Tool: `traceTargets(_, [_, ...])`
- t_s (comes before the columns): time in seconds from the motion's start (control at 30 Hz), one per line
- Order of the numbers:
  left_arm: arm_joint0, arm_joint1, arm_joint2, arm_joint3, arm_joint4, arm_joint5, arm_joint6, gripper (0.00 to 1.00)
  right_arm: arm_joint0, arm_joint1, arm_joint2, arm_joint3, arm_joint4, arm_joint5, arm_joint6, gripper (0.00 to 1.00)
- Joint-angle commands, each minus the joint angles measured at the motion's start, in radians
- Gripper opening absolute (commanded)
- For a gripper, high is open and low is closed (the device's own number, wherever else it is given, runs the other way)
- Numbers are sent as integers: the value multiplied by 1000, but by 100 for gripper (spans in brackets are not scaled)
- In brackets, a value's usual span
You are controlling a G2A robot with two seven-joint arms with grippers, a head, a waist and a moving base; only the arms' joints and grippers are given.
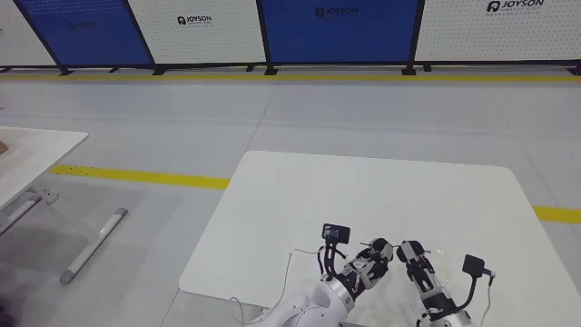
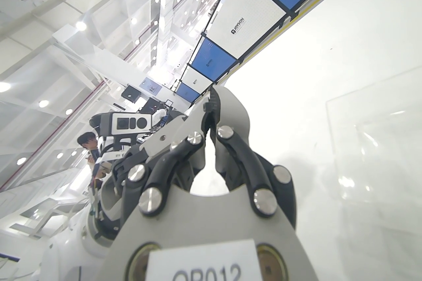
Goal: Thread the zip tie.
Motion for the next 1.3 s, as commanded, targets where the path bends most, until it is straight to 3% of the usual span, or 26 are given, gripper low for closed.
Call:
traceTargets(0.0, [1, 0, 0, -1, 4, 1, 0, 0, 0, 0, -1, 0, 0, 0, 0, 0])
traceTargets(0.07, [1, 0, 0, -1, 11, 10, 7, 0, 0, 0, -1, -1, 1, 0, -2, 0])
traceTargets(0.13, [2, -1, 2, -1, 17, 16, 11, 35, -1, 1, -1, -1, 1, 0, -4, 0])
traceTargets(0.3, [1, 0, 9, -1, 40, 7, 6, 75, -4, 2, 0, -1, 1, 0, -8, 0])
traceTargets(0.33, [2, 0, 8, 0, 42, 7, 8, 76, -4, 2, 0, -1, 1, 0, -9, 0])
traceTargets(0.47, [5, 0, 5, -5, 44, 2, 14, 62, -3, 2, 4, 2, 4, 0, -15, 0])
traceTargets(0.5, [7, 1, 3, -7, 45, 0, 16, 51, -3, 2, 6, 3, 5, 0, -16, 0])
traceTargets(0.63, [16, 4, -7, -16, 51, -3, 28, 44, -4, 3, 12, 3, 11, 0, -19, 0])
traceTargets(0.83, [25, 6, -15, -21, 55, -5, 32, 20, -6, 3, 14, -1, 9, 0, -19, 0])
traceTargets(1.27, [25, 5, -20, -21, 48, -7, 35, 19, -9, 4, 11, -8, -6, 0, -12, 0])
